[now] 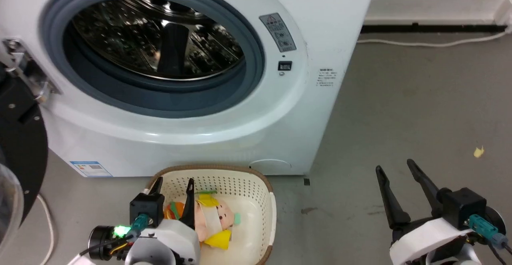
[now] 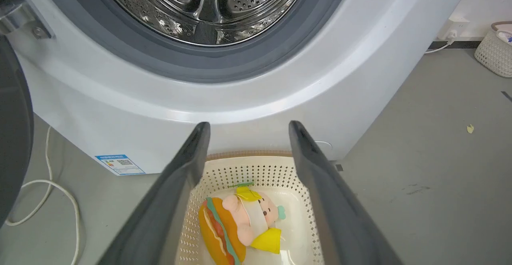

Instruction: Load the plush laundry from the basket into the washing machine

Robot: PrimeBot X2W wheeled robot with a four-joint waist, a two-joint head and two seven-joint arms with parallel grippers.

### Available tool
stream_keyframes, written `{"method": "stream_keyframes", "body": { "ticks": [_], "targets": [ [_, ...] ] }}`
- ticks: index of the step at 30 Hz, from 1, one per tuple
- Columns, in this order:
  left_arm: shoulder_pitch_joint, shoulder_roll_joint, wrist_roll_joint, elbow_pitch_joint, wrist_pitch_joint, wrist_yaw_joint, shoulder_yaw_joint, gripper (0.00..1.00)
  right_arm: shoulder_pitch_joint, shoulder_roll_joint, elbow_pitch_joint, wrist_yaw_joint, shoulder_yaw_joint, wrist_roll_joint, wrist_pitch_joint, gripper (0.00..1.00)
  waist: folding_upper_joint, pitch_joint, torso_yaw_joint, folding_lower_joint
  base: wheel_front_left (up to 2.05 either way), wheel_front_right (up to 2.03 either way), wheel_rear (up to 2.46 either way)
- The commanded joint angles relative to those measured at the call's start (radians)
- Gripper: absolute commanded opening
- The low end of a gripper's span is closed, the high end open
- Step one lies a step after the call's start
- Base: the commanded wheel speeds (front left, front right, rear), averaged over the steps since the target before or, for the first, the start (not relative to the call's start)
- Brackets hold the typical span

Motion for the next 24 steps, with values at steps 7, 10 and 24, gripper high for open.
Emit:
{"method": "stream_keyframes", "body": {
  "ticks": [7, 10, 24],
  "targets": [
    [-0.078, 0.031, -0.026, 0.107, 0.017, 0.01, -0.017, 1.0, -0.039, 0.0, 0.003, 0.0, 0.016, 0.048, -0.027, 1.0, -0.0001, 0.082, -0.051, -0.0001, 0.0, 0.0, 0.0],
    [-0.099, 0.042, -0.044, 0.15, 0.037, 0.008, -0.016, 1.0, -0.049, 0.0, 0.002, 0.0, 0.02, 0.067, -0.033, 1.0, -0.0001, 0.111, -0.066, -0.0001, 0.0, 0.0, 0.0],
    [-0.208, 0.087, -0.096, 0.296, 0.064, 0.026, -0.034, 1.0, -0.095, 0.0, -0.001, 0.0, 0.044, 0.129, -0.063, 1.0, -0.0001, 0.245, -0.115, -0.0001, 0.0, 0.0, 0.0]
  ]
}}
